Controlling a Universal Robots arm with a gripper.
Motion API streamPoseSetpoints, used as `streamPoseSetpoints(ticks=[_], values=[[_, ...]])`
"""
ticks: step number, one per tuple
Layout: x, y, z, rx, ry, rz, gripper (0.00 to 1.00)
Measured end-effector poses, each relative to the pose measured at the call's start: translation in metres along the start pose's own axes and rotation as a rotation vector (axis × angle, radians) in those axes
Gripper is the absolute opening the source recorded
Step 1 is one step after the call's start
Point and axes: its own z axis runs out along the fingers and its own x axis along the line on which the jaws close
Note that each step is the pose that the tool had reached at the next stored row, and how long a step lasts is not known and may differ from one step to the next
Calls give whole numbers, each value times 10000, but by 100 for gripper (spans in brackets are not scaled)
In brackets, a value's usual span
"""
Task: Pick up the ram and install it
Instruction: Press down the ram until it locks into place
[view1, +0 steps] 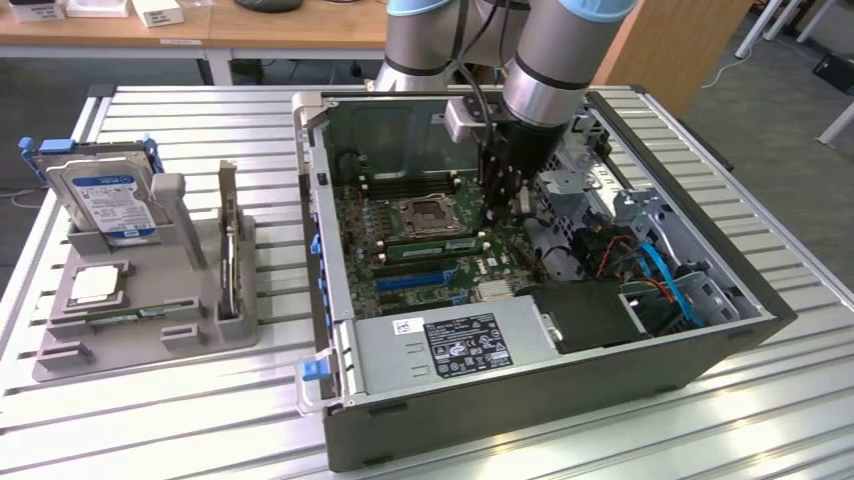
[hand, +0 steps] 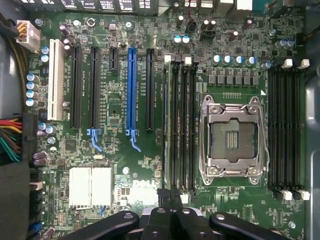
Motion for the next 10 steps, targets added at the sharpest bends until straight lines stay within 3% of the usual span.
streamPoseSetpoints(ticks=[10], values=[[4, -2, 64, -1, 2, 1, 11]])
